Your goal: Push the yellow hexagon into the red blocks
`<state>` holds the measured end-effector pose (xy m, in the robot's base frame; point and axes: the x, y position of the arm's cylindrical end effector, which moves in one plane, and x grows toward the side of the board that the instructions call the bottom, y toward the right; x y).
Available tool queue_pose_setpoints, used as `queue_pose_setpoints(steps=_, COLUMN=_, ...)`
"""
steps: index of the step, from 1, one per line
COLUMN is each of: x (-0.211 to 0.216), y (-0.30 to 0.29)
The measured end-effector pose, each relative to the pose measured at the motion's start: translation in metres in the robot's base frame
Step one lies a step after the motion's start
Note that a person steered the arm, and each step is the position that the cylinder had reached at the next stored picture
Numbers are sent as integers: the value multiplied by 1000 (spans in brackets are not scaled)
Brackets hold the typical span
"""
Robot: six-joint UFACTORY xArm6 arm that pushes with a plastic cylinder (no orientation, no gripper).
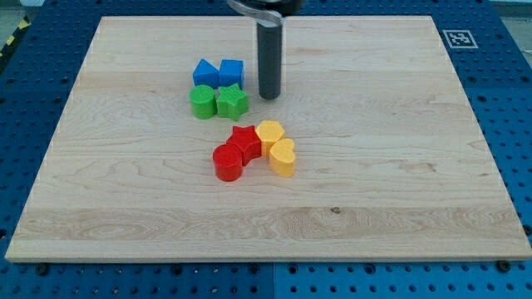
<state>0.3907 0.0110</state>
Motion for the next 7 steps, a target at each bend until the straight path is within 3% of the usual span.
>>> queue_pose_setpoints(steps=3, x=7, y=10)
queue_pose_setpoints(steps=5, x=37, y=48)
queue_pose_setpoints(steps=7, x=39, y=43)
